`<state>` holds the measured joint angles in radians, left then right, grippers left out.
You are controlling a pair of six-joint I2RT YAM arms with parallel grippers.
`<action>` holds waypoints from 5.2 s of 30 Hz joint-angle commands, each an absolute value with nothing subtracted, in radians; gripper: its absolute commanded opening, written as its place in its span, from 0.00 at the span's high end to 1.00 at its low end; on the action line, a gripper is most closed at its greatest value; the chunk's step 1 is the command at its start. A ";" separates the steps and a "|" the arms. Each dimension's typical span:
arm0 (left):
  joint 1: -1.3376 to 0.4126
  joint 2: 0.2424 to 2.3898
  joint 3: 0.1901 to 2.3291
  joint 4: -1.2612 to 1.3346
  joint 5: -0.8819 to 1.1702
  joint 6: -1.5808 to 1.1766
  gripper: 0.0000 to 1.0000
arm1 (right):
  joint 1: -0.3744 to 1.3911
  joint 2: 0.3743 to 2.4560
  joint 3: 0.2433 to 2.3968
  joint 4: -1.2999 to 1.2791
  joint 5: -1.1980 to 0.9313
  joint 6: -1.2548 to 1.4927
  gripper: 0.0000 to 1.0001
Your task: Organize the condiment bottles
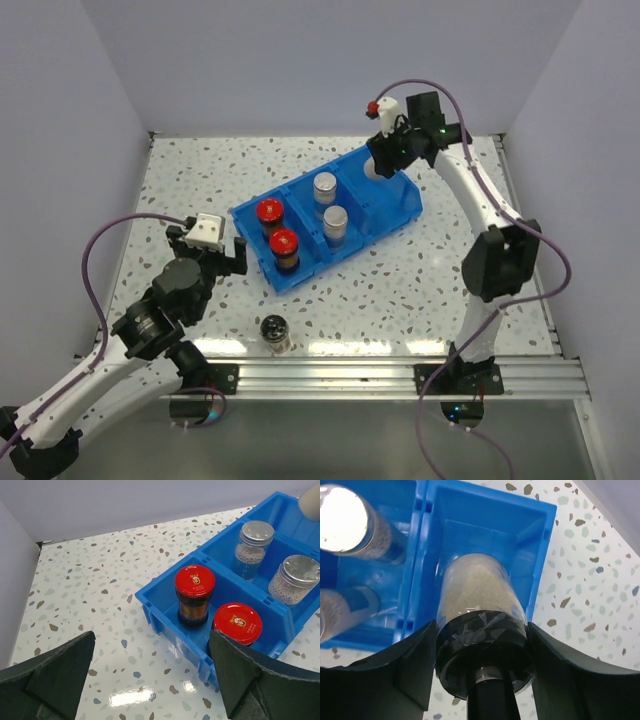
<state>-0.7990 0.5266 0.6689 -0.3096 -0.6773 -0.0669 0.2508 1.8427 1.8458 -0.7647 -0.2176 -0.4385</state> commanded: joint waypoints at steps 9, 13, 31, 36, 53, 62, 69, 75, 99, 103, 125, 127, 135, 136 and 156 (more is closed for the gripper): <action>-0.796 0.519 0.661 -0.287 -0.680 -0.057 0.00 | 0.311 2.302 2.305 -0.830 -0.051 -0.465 1.00; -0.796 0.515 0.661 -0.285 -0.670 -0.055 0.00 | 0.319 2.344 2.338 -0.871 -0.037 -0.494 0.93; -0.796 0.463 0.632 -0.250 -0.627 -0.055 0.00 | 0.370 2.251 2.353 -0.868 0.032 -0.511 0.03; -0.798 0.451 0.630 -0.229 -0.641 -0.104 0.00 | 0.373 2.044 2.216 -0.845 0.003 -0.492 0.02; -0.798 0.633 0.683 -0.644 -0.011 -0.758 0.00 | 0.252 1.166 1.069 -0.558 -0.351 -0.388 0.01; -0.814 0.722 0.657 -0.706 0.023 -0.798 0.00 | 0.141 1.075 0.927 -0.529 -0.462 -0.370 0.01; -0.897 0.801 0.692 -0.750 -0.051 -0.816 0.00 | 0.124 1.100 0.930 -0.558 -0.480 -0.391 0.01; -1.015 0.890 0.733 -0.798 -0.135 -0.845 0.00 | 0.123 1.101 0.930 -0.560 -0.491 -0.393 0.02; -1.239 1.166 0.859 -0.943 -0.387 -0.939 0.29 | 0.117 1.101 0.933 -0.572 -0.494 -0.400 0.01; -1.239 1.173 0.919 -0.907 -0.414 -0.896 0.70 | 0.117 1.095 0.933 -0.572 -0.495 -0.402 0.02; -0.956 1.972 2.157 -0.779 -0.192 -0.402 0.94 | -0.026 0.977 0.899 -0.382 -0.034 -0.187 0.01; -0.934 2.058 2.225 -0.741 -0.166 -0.399 0.94 | -0.035 0.976 0.899 -0.382 -0.038 -0.186 0.01; -0.862 2.184 2.273 -0.519 -0.143 -0.388 0.93 | -0.037 0.989 0.900 -0.387 -0.063 -0.186 0.02; -0.855 2.210 2.276 -0.506 -0.135 -0.388 0.92 | -0.035 0.991 0.899 -0.387 -0.064 -0.186 0.01; -0.818 2.393 2.324 -0.506 -0.110 -0.356 0.36 | -0.037 1.020 0.900 -0.393 -0.100 -0.189 0.01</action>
<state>-0.8246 2.4035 2.2704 -0.5804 -0.1127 -0.3717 -0.0330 1.0130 0.9024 -0.4309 -0.0780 -0.2008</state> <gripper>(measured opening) 0.681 0.986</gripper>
